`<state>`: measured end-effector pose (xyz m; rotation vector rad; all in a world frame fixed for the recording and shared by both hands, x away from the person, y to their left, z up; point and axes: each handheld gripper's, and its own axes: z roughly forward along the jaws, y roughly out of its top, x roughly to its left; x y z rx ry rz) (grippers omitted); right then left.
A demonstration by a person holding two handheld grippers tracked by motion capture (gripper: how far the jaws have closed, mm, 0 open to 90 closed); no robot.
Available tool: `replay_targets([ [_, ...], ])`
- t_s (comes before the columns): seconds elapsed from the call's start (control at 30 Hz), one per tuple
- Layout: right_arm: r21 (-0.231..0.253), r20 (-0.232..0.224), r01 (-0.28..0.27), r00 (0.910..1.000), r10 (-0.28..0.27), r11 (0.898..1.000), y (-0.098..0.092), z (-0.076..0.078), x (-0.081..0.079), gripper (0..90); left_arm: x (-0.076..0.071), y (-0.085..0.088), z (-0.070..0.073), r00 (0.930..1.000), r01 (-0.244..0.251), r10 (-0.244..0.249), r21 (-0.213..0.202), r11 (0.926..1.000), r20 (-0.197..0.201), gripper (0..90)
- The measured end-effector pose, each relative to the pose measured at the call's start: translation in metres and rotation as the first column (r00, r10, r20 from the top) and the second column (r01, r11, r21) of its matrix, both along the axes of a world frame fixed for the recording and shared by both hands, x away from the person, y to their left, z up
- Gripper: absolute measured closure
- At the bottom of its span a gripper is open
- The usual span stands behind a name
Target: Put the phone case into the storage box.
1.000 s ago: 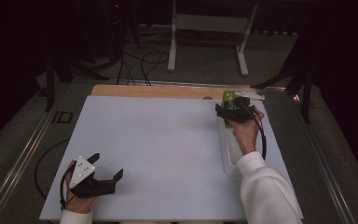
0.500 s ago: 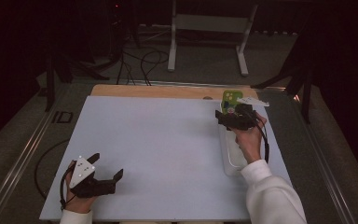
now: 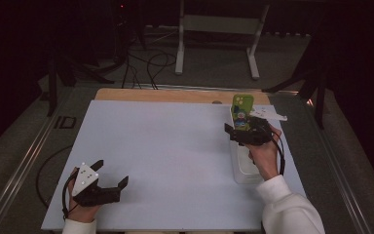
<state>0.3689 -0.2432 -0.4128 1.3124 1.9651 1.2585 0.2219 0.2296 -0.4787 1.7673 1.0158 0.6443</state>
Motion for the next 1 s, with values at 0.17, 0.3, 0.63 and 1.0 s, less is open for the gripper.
replay_targets([
  [0.17, 0.002, 0.012, -0.03, 0.9995, 0.03, 1.0, -0.001, -0.002, -0.01, 7.5, 0.0, 0.0, 0.001, 1.0, -0.001, 0.001, -0.002, 1.0, 0.0, 0.1],
  [0.3, 0.019, 0.02, -0.043, 0.9989, 0.043, 0.999, -0.003, -0.002, -0.017, 7.4, 0.0, 0.0, 0.0, 1.0, 0.0, 0.0, -0.002, 1.0, -0.002, 0.1],
  [0.63, 0.02, 0.039, -0.093, 0.995, 0.092, 0.995, -0.005, -0.004, -0.035, 7.6, 0.002, 0.001, 0.002, 1.0, 0.002, -0.002, -0.005, 1.0, -0.001, 0.1],
  [1.0, 0.02, 0.077, -0.136, 0.988, 0.134, 0.991, -0.001, -0.006, -0.057, 7.7, 0.002, 0.001, 0.005, 0.9999, 0.01, -0.01, -0.002, 0.9999, 0.0, 0.1],
])
